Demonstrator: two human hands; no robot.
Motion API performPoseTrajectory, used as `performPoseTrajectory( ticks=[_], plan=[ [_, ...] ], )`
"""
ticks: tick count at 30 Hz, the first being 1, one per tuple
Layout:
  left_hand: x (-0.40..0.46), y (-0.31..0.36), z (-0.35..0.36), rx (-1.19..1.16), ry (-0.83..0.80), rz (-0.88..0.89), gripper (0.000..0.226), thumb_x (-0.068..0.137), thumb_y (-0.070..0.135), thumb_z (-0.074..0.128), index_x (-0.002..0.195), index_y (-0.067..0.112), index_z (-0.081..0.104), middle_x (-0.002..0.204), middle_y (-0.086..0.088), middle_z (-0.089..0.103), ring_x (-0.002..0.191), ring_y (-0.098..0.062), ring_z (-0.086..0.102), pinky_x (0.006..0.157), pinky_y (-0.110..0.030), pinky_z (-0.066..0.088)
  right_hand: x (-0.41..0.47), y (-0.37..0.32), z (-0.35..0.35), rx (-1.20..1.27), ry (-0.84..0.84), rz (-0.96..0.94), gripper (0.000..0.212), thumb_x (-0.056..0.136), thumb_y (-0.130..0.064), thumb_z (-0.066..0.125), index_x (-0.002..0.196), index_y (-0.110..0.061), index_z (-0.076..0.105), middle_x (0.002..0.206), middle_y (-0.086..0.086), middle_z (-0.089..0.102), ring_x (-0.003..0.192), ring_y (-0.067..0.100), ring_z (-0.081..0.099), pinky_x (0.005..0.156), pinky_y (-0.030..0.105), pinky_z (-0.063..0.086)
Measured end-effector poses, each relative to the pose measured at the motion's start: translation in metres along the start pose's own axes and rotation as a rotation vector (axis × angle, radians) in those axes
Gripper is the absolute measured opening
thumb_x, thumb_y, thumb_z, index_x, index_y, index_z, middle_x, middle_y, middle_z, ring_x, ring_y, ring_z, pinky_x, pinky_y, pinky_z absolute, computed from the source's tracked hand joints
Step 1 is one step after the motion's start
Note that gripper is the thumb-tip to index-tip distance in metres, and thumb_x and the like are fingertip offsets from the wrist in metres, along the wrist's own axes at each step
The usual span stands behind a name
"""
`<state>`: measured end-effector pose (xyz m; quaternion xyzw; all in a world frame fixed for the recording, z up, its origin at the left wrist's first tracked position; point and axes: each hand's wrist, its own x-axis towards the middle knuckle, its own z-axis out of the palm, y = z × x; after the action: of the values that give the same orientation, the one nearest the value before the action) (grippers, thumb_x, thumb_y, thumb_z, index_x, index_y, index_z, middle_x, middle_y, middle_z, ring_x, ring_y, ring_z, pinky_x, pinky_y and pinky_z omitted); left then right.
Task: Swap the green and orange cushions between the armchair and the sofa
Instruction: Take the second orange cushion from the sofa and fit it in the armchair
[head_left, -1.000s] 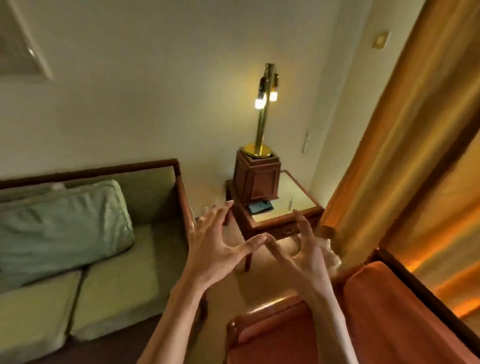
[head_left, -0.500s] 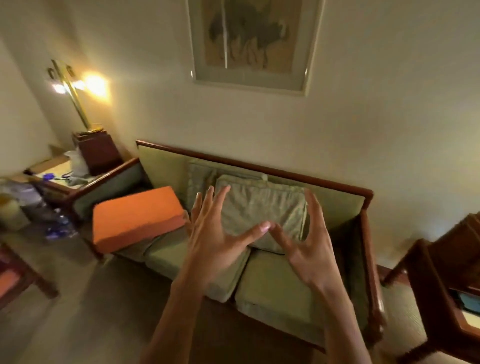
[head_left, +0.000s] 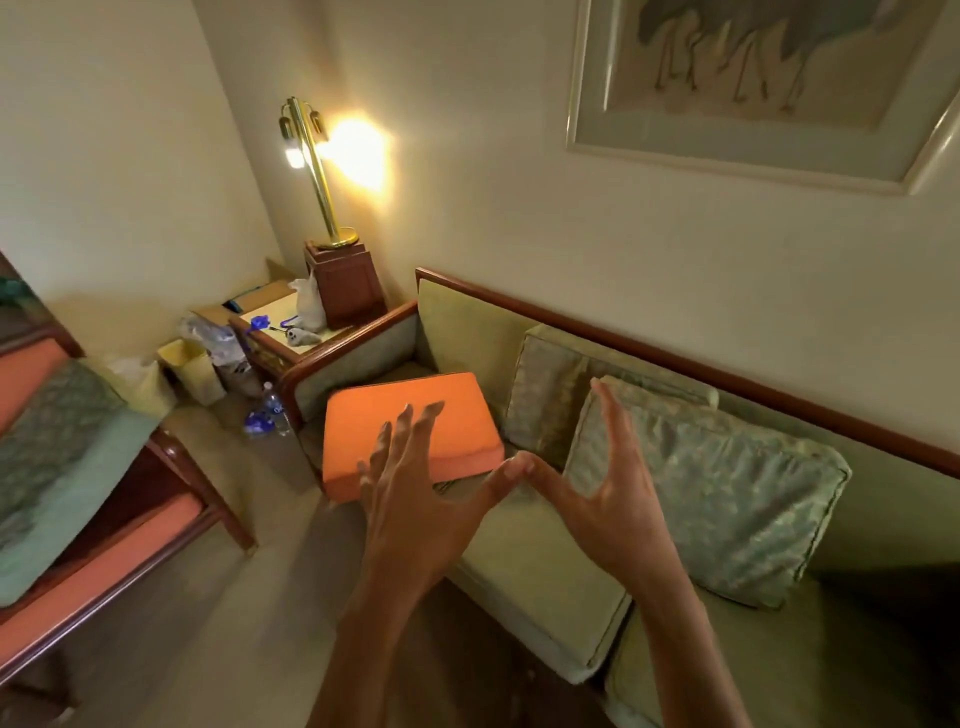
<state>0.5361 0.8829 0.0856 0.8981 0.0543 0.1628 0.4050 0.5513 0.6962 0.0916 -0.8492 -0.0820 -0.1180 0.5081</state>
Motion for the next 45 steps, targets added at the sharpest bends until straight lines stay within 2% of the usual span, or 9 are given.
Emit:
performPoseTrajectory(
  ticks=[6,9,16,22,30,33,35,41,45],
  plan=[
    [0.115,-0.058,-0.004,0.081,0.05,-0.089,0.109,0.055,0.102,0.044,0.149,0.048,0.025,0.165,0.01,0.018,0.153,-0.015,0.009,0.122,-0.058,0.007,0.131,0.022,0.086,0.0,-0.167,-0.035,0.116,0.063,-0.087,0.063,0.153,-0.048,0.0,0.165,-0.015,0.002,0.152,0.014,0.006,0.116,0.063,0.023],
    [0.183,-0.084,-0.012,0.137,0.066,-0.098,0.111,0.056,0.101,0.047,0.15,0.047,0.023,0.165,0.008,0.019,0.152,-0.016,0.01,0.121,-0.06,0.011,0.205,0.023,0.122,0.0,-0.252,-0.039,0.12,0.064,-0.077,0.071,0.155,-0.042,0.0,0.166,-0.011,-0.001,0.151,0.014,0.002,0.118,0.061,0.02],
    [0.307,-0.153,-0.029,0.195,0.129,-0.169,0.123,0.05,0.104,0.043,0.153,0.037,0.028,0.166,0.002,0.018,0.153,-0.019,0.01,0.121,-0.059,0.009,0.33,0.027,0.222,0.014,-0.374,-0.051,0.116,0.061,-0.084,0.068,0.152,-0.047,0.006,0.163,-0.014,0.011,0.148,0.013,0.016,0.115,0.059,0.03],
    [0.411,-0.246,-0.021,0.183,0.017,-0.244,0.128,0.048,0.103,0.046,0.156,0.038,0.023,0.167,0.001,0.014,0.153,-0.017,0.001,0.123,-0.053,0.003,0.412,0.056,0.319,-0.014,-0.428,0.039,0.108,0.065,-0.078,0.072,0.149,-0.053,0.008,0.162,-0.014,0.014,0.147,0.013,0.019,0.114,0.057,0.033],
    [0.586,-0.39,0.024,0.186,-0.181,-0.308,0.123,0.052,0.103,0.043,0.153,0.034,0.032,0.164,0.0,0.024,0.153,-0.019,0.009,0.123,-0.056,0.006,0.555,0.114,0.465,-0.232,-0.484,0.253,0.114,0.065,-0.071,0.073,0.156,-0.029,0.019,0.163,0.0,0.02,0.147,0.022,0.025,0.114,0.056,0.031],
    [0.636,-0.448,0.06,0.244,-0.315,-0.344,0.12,0.053,0.102,0.043,0.152,0.034,0.035,0.163,-0.001,0.026,0.152,-0.021,0.013,0.123,-0.054,0.006,0.603,0.166,0.516,-0.385,-0.563,0.311,0.117,0.063,-0.074,0.074,0.156,-0.026,0.021,0.162,0.001,0.023,0.148,0.022,0.024,0.115,0.056,0.026],
    [0.671,-0.496,0.096,0.284,-0.413,-0.385,0.106,0.063,0.091,0.057,0.151,0.036,0.036,0.163,0.0,0.026,0.152,-0.023,0.014,0.122,-0.052,0.006,0.635,0.214,0.553,-0.454,-0.621,0.341,0.114,0.065,-0.073,0.074,0.155,-0.026,0.022,0.162,0.0,0.024,0.148,0.021,0.024,0.116,0.054,0.025],
    [0.729,-0.648,0.214,0.375,-0.628,-0.482,0.06,0.094,0.039,0.064,0.149,0.035,0.04,0.162,-0.005,0.03,0.151,-0.027,0.02,0.122,-0.052,0.013,0.682,0.4,0.661,-0.58,-0.694,0.291,0.055,0.099,-0.03,0.055,0.149,-0.018,0.037,0.153,0.008,0.042,0.141,0.025,0.036,0.112,0.044,0.027],
    [0.728,-0.704,0.257,0.498,-0.712,-0.514,0.05,0.099,0.033,0.057,0.148,0.03,0.044,0.149,-0.006,0.05,0.139,-0.029,0.042,0.114,-0.048,0.03,0.667,0.487,0.696,-0.689,-0.834,0.202,0.039,0.101,-0.033,0.05,0.137,-0.019,0.053,0.139,0.009,0.056,0.135,0.024,0.044,0.11,0.037,0.025]
  ],
)
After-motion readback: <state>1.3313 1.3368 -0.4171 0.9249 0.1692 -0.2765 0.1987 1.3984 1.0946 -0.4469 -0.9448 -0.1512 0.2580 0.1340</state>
